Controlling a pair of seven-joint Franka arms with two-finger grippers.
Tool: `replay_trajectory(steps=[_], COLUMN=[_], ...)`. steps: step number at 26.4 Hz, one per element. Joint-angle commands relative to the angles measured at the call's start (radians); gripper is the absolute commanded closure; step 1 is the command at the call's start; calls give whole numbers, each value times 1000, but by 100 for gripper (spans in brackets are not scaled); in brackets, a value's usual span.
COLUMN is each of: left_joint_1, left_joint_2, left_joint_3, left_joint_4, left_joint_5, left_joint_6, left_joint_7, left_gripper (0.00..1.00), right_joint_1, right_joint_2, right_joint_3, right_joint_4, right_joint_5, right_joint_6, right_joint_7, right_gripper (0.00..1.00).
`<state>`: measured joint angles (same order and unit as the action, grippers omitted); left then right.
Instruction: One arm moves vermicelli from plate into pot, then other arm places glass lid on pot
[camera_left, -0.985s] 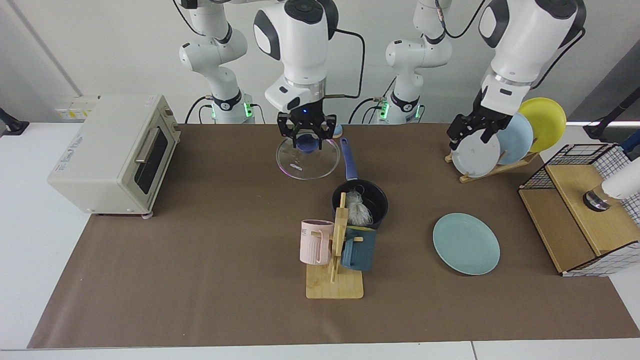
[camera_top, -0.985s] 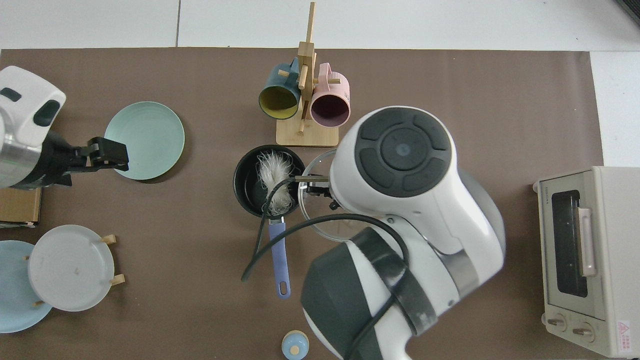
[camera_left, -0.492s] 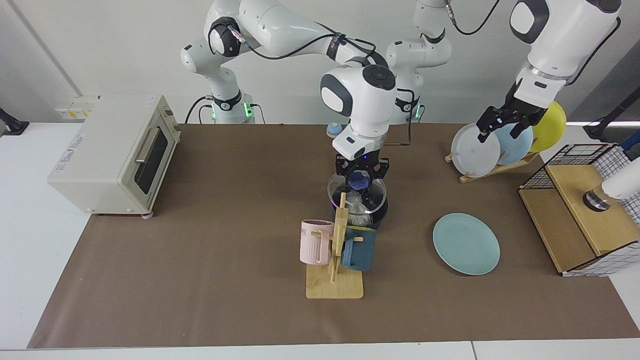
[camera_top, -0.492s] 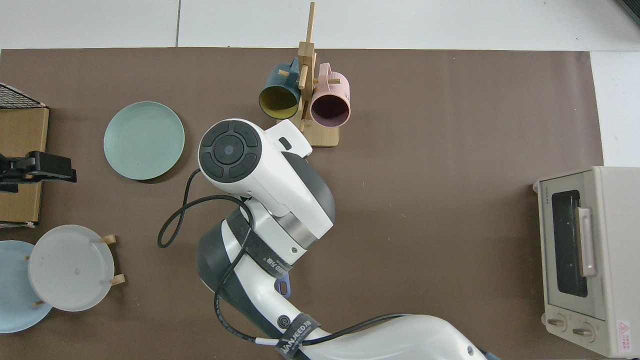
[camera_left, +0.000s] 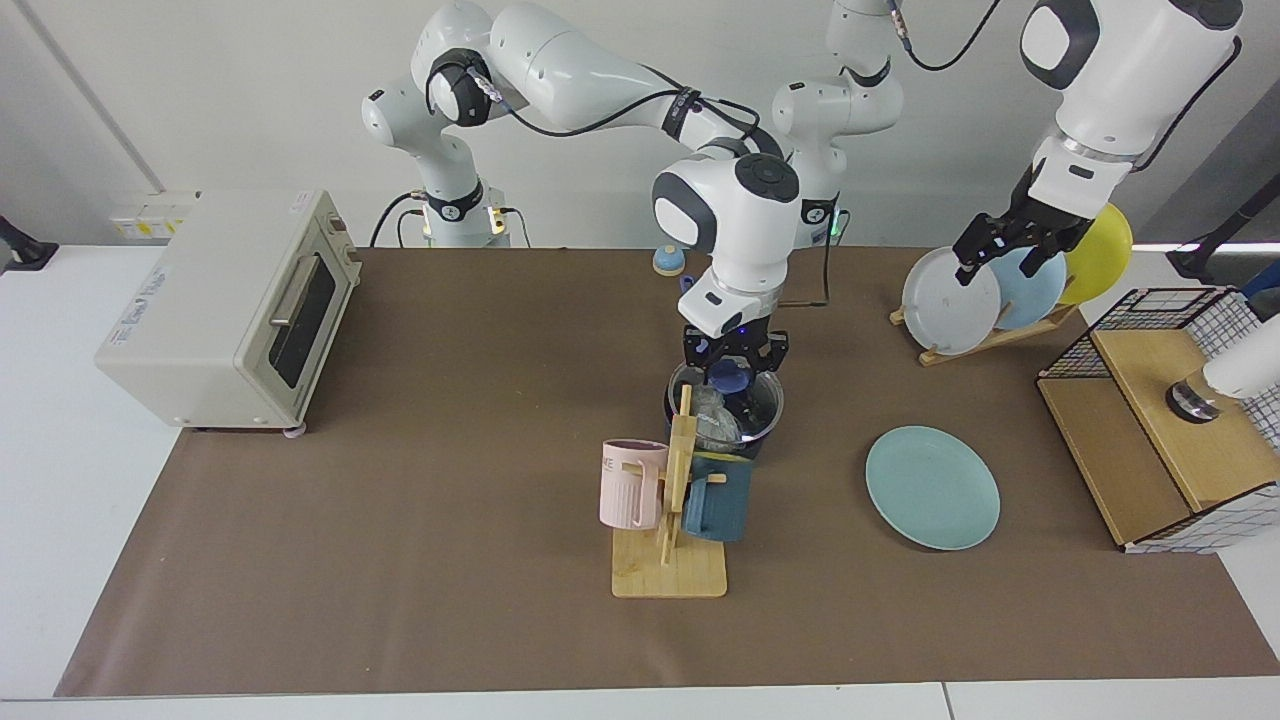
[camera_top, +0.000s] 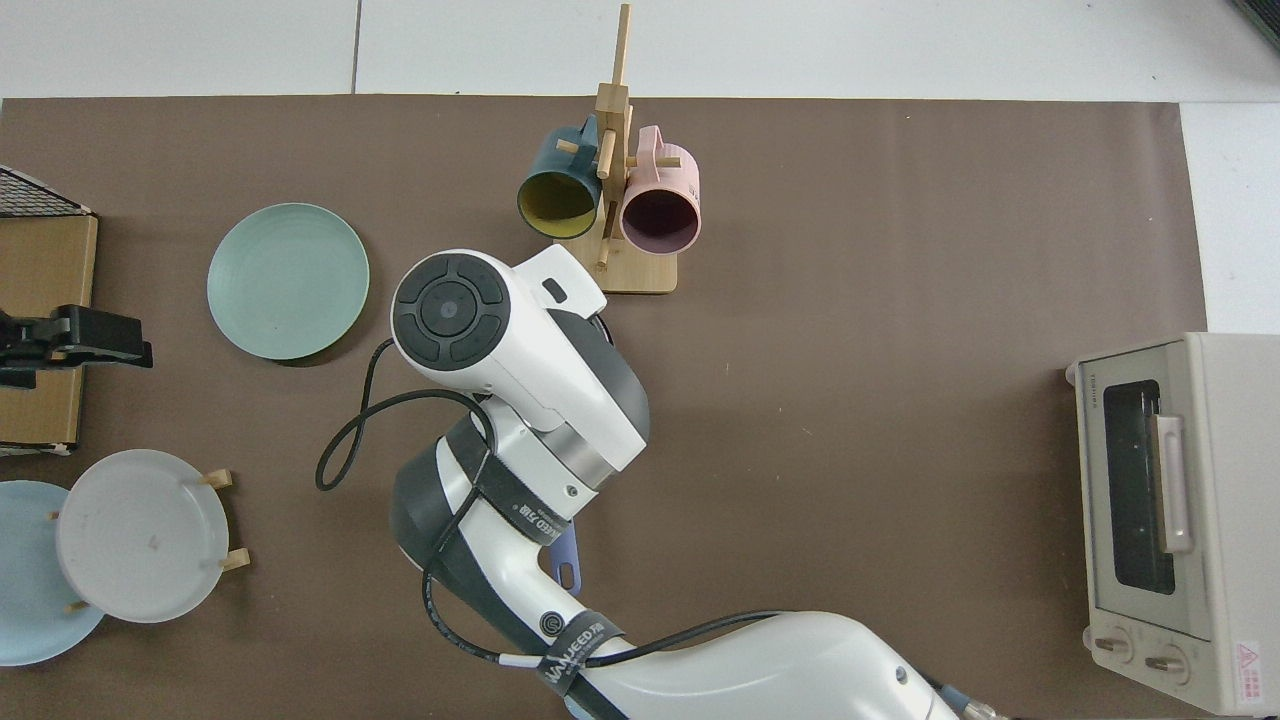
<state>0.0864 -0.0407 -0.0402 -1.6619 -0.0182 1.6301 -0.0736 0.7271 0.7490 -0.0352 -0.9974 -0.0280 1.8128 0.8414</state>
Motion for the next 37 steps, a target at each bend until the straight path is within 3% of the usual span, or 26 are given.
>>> replay_trajectory(steps=[1, 13, 37], left_joint_1=[10, 12, 12], left_joint_2=[-18, -16, -18], left_joint_3=[-13, -14, -12], left_joint_4=[-19, -19, -19], left_joint_5=[9, 9, 7], left_joint_6=[-9, -3, -6], left_joint_7=[14, 2, 2], left_gripper=[0, 0, 0], right_joint_1=[6, -1, -20], right_joint_2=[7, -7, -13], right_joint_3=[5, 1, 5], right_joint_4=[28, -29, -35], right_joint_5=[-16, -26, -12], right_joint_6=[-9, -7, 13], right_joint_7=[7, -44, -59], right_gripper=[100, 100, 100])
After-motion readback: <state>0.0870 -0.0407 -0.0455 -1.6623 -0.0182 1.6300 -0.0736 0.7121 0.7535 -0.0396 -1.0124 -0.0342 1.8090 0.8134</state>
